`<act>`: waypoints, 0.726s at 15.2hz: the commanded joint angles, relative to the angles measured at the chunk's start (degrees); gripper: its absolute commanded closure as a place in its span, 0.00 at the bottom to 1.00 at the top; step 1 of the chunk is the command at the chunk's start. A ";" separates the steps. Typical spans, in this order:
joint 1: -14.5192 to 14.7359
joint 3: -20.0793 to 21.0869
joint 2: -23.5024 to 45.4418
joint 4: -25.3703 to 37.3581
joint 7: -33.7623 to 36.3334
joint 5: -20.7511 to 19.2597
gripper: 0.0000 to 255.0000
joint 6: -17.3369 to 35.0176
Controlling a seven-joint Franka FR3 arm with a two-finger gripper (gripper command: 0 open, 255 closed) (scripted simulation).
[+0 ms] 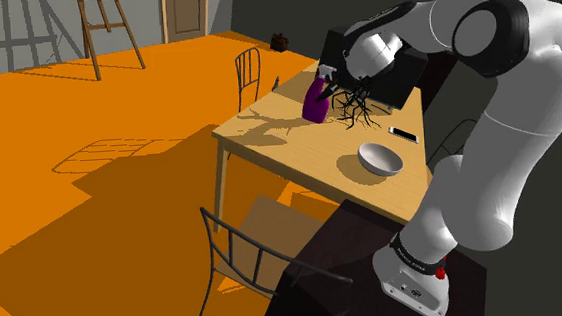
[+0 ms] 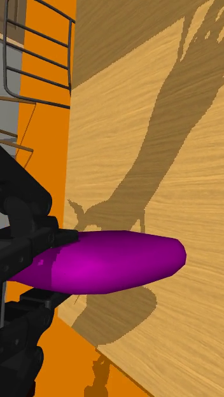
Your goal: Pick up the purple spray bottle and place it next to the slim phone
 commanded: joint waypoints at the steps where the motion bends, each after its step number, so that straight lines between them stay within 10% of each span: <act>1: 0.72 -0.63 -1.43 0.33 2.09 -2.50 1.00 -0.31; 11: 2.58 -1.97 -7.84 2.81 11.43 -13.64 1.00 -2.86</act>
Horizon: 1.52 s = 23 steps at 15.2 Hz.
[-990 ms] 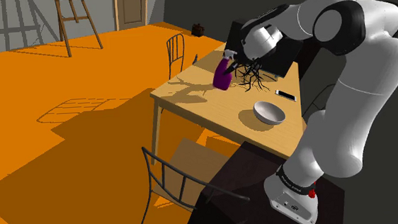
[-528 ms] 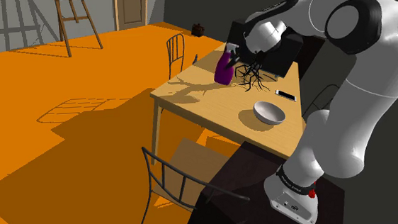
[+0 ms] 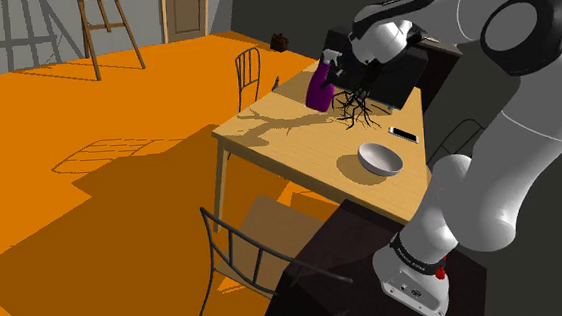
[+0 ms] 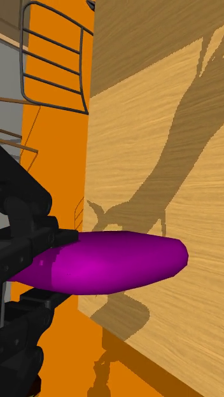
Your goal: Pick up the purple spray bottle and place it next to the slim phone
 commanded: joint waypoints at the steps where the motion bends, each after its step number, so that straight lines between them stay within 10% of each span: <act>1: 0.08 -0.02 -0.93 0.78 1.62 -1.85 1.00 -0.78; 23: -0.77 2.15 -7.45 12.39 14.67 -14.69 1.00 -12.76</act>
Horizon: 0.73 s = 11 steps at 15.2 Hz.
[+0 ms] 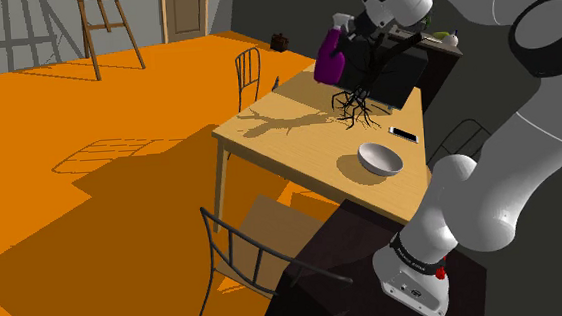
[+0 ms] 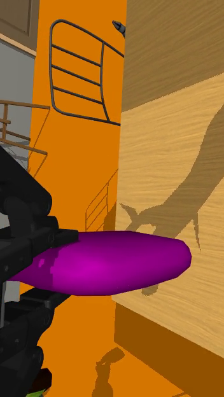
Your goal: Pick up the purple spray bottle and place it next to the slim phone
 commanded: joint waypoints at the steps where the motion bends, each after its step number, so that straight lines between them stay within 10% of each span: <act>1: -0.10 0.31 -0.56 1.14 1.04 -0.94 1.00 -1.23; 11: -1.76 -2.81 -0.92 2.70 -3.06 -0.33 1.00 -4.69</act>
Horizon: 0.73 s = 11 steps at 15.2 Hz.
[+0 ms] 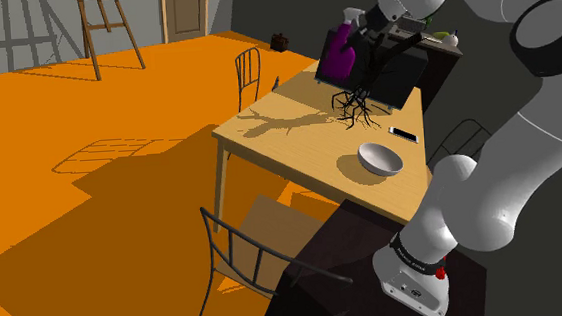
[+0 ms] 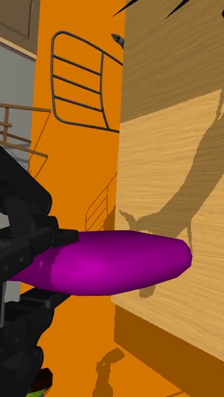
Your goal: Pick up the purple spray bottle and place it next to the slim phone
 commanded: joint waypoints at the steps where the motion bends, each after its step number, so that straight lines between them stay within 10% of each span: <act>1: -0.85 -1.63 -0.34 -1.32 -3.01 0.59 1.00 0.10; 11: -6.54 -13.07 10.79 -1.70 -24.46 15.47 1.00 -5.22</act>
